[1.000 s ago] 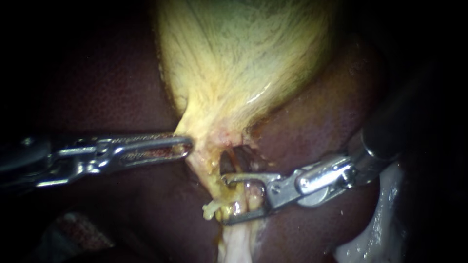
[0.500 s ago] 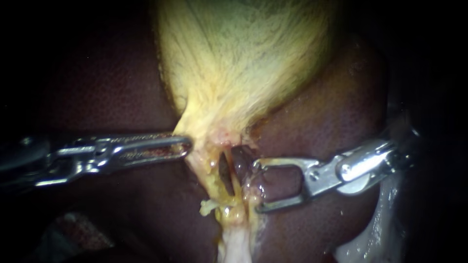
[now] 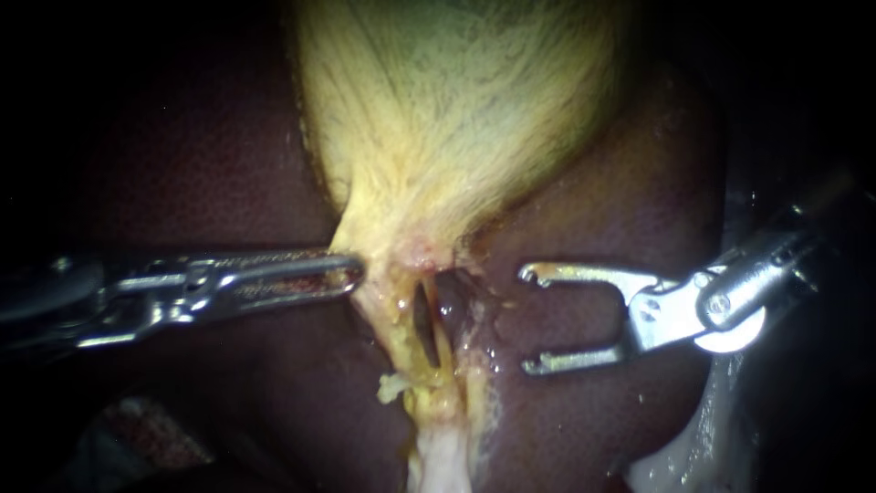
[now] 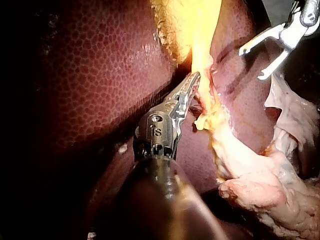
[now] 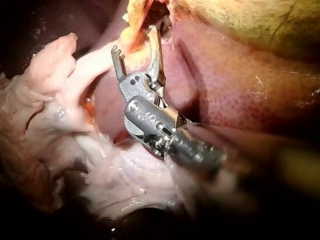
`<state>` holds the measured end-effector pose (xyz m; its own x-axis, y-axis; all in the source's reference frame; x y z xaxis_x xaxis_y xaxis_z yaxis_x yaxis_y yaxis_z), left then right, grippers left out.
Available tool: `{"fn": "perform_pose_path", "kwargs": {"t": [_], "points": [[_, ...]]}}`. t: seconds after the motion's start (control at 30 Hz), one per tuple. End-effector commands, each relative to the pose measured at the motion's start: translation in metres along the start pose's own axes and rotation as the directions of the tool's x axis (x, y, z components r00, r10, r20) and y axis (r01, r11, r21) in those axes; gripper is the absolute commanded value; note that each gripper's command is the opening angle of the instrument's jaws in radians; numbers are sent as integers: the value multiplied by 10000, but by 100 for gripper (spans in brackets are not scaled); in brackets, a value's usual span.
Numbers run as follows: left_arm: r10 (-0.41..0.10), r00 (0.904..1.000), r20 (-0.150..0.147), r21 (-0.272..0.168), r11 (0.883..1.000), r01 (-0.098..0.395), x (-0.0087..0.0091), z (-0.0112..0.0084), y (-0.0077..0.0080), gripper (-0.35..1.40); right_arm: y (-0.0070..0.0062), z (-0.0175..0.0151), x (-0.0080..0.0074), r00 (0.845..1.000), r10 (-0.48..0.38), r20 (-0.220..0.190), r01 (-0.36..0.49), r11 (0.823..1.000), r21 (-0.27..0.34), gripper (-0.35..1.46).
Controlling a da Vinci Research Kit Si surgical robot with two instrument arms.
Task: Going back first clip left tube
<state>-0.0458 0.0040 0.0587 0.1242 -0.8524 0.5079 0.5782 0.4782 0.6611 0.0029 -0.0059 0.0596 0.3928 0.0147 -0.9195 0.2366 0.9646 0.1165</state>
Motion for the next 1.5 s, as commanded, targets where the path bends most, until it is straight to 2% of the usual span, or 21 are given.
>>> {"fn": "perform_pose_path", "kwargs": {"t": [0.03,0.3,0.6,0.83,1.5], "points": [[-27,10000,-3,-19,10000,27,-1,5,3,-13,-1,-1,1,10000,-59,0,59,10000,5,60],[-20,10000,-1,9,10000,20,1,35,24,-13,-1,0,2,9996,-300,6,300,9996,7,60],[95,10000,-20,258,9996,-94,21,53,12,-13,0,0,0,9994,-354,11,354,9994,2,60],[142,9999,-83,292,9995,-139,27,57,4,-13,1,-2,1,9992,-399,8,399,9992,7,60],[104,9998,-140,279,9996,-100,29,60,7,-11,4,-8,1,9988,-490,0,490,9988,24,60]]}}
